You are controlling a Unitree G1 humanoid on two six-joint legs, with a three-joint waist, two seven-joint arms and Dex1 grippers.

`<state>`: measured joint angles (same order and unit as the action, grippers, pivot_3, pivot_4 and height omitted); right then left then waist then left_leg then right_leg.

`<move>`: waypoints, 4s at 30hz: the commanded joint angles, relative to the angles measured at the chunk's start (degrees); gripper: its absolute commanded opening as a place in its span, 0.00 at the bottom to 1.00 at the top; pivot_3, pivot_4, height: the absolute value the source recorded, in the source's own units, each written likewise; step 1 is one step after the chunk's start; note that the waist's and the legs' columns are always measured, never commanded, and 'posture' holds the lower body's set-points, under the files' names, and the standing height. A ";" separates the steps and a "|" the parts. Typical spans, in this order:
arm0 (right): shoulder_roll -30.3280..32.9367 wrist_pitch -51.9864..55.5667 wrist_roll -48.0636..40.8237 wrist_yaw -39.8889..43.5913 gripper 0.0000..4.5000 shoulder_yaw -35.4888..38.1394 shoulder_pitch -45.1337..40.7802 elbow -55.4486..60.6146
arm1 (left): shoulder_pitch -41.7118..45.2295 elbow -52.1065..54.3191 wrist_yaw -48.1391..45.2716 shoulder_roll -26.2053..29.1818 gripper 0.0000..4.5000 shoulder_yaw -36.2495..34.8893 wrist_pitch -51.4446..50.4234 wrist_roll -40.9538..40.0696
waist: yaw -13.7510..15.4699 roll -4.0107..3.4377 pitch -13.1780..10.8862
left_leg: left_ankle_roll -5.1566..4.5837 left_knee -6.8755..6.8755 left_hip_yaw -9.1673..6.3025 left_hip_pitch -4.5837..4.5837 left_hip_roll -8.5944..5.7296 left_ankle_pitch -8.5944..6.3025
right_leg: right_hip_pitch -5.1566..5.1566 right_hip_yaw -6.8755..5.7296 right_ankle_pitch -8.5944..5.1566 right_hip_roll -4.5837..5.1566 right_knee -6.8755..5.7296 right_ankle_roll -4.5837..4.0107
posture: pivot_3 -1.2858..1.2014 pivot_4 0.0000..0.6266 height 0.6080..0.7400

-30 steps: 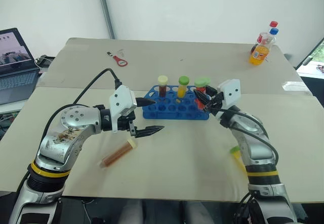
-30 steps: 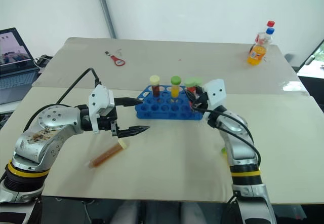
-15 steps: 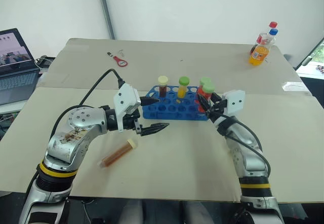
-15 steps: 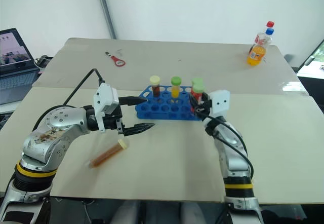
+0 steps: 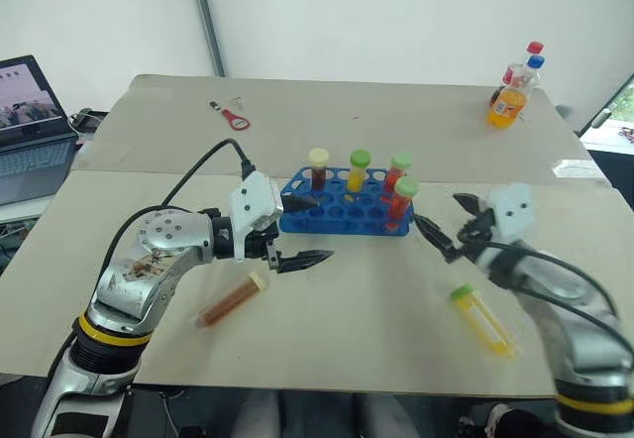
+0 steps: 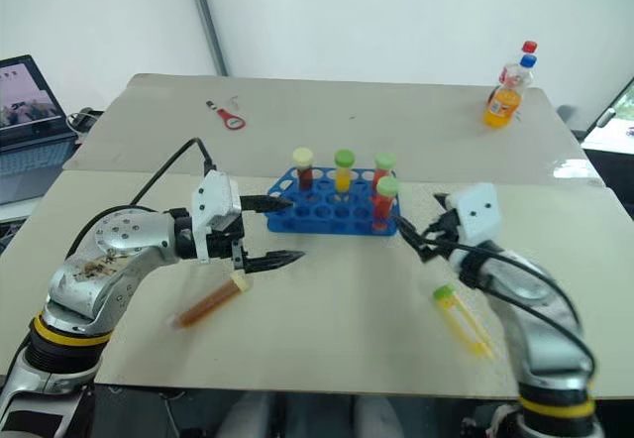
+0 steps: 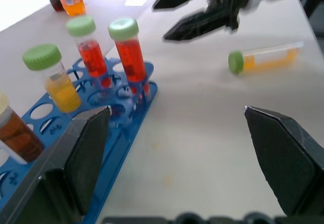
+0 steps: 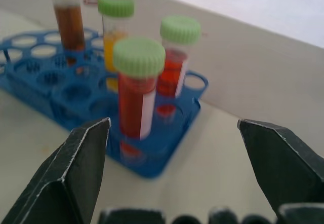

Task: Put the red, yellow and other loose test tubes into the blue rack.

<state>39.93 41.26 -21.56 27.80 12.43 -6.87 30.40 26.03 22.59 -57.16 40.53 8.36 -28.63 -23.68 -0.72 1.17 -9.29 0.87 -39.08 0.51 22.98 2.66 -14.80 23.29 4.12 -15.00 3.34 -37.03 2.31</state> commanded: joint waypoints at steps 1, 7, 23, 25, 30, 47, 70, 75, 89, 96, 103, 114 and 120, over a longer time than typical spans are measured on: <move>10.64 17.96 -2.26 1.43 0.99 3.78 0.87 8.14 | -1.29 2.31 -4.62 2.07 1.00 2.25 5.04 2.08 | -0.02 0.01 0.00 | 0.00 0.01 0.02 -0.03 0.00 0.00 | -0.02 0.01 0.00 0.01 0.01 0.00 | 0.52 0.24 1.00; 21.31 32.68 -6.96 5.65 0.99 3.80 0.57 9.47 | -1.79 2.81 -6.88 1.92 1.00 3.33 7.08 1.98 | 0.00 0.09 -0.02 | -0.09 0.00 -0.03 0.00 0.00 0.05 | -0.06 0.01 -0.02 -0.02 0.07 0.00 | 0.52 0.24 1.00; 24.28 37.22 -9.04 9.03 0.99 -7.10 0.21 1.56 | -3.01 3.81 -7.20 -0.48 1.00 5.62 8.70 3.27 | 0.10 0.12 -0.02 | -0.10 -0.03 -0.19 0.16 -0.05 0.06 | -0.05 -0.01 -0.03 -0.03 0.19 0.04 | 0.52 0.24 1.00; 24.20 37.77 -9.52 9.18 0.94 -8.00 0.04 1.36 | -2.83 3.70 -7.14 -0.66 1.00 5.62 8.58 3.48 | 0.12 0.12 -0.02 | -0.10 -0.03 -0.19 0.19 -0.06 0.06 | -0.05 0.00 -0.04 -0.02 0.20 0.05 | 0.52 0.24 1.00; 23.33 39.02 -10.37 8.89 0.59 -8.50 -0.53 2.13 | -2.79 4.07 -6.80 -0.65 1.00 5.49 7.97 3.53 | 0.06 0.12 -0.02 | -0.11 -0.03 -0.21 0.18 -0.06 0.06 | -0.05 -0.01 -0.04 -0.03 0.19 0.05 | 0.52 0.24 1.00; -0.57 24.73 -14.48 3.64 0.21 -3.95 -14.04 7.69 | -3.27 -2.26 -2.58 1.08 1.00 -3.57 6.81 2.98 | -0.22 0.12 -0.03 | -0.11 -0.04 -0.40 0.16 0.00 0.07 | -0.03 -0.03 -0.04 -0.19 0.08 0.05 | 0.52 0.24 1.00; -35.65 -37.21 15.78 -13.92 0.21 -18.99 -16.66 -25.68 | -1.89 -1.81 1.17 1.39 1.00 -8.26 -4.38 -3.87 | -0.35 0.13 -0.03 | 0.02 0.00 -0.43 0.23 -0.06 0.15 | 0.12 -0.08 -0.03 -0.08 -0.12 0.03 | 0.52 0.24 1.00; -36.79 -41.95 18.53 -15.87 0.21 -18.39 -17.39 -31.22 | -2.08 -0.27 1.87 1.55 1.00 -8.67 -5.72 -5.00 | -0.33 0.13 -0.03 | 0.06 0.03 -0.43 0.22 -0.07 0.17 | 0.12 -0.08 -0.02 -0.08 -0.12 0.02 | 0.52 0.24 1.00; -38.04 -46.02 19.99 -17.74 0.21 -17.74 -17.85 -36.87 | -1.45 -0.12 4.61 1.80 1.00 -9.35 -6.52 -5.35 | -0.50 0.12 -0.02 | 0.11 0.06 -0.43 0.18 -0.07 0.19 | 0.11 -0.07 -0.02 -0.07 -0.15 0.01 | 0.52 0.24 1.00; -39.15 -48.34 19.99 -19.27 0.21 -16.89 -16.14 -37.80 | -1.01 -0.57 5.86 1.33 1.00 -9.17 -6.54 -5.36 | -0.71 0.12 -0.02 | 0.14 0.08 -0.44 0.17 -0.06 0.21 | 0.11 -0.07 -0.02 -0.07 -0.16 0.01 | 0.52 0.24 1.00; -38.79 -47.35 19.29 -18.78 0.82 -16.29 -13.66 -34.96 | -0.89 -0.80 7.07 1.24 1.00 -9.12 -6.98 -5.16 | -0.87 0.12 -0.03 | 0.14 0.09 -0.44 0.20 -0.07 0.21 | 0.12 -0.07 -0.02 -0.06 -0.15 0.01 | 0.52 0.24 1.00; -19.42 -21.30 10.70 -0.14 0.97 -18.47 -0.62 -3.46 | -2.86 5.90 2.44 20.91 1.00 -8.24 -23.95 -5.00 | -0.87 0.11 -0.05 | 0.17 0.15 -0.45 0.30 -0.07 0.23 | 0.21 -0.07 -0.02 -0.07 -0.08 0.01 | 0.52 0.24 1.00; -5.98 -5.37 -3.72 12.05 0.97 -16.47 -3.59 6.54 | -7.00 11.39 2.40 25.05 1.00 -7.44 -33.87 -9.82 | -0.69 0.14 -0.06 | 0.16 0.14 -0.43 0.13 0.04 0.23 | 0.09 -0.07 -0.12 -0.20 -0.10 -0.10 | 0.52 0.24 1.00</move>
<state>33.22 33.80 -22.46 37.86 -5.63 -9.07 33.89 19.15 32.08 -55.53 65.22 1.26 -60.76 -32.63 -1.41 1.30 -9.35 1.02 -38.95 0.08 23.07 2.71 -14.57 23.35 4.06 -15.12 3.13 -37.15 2.20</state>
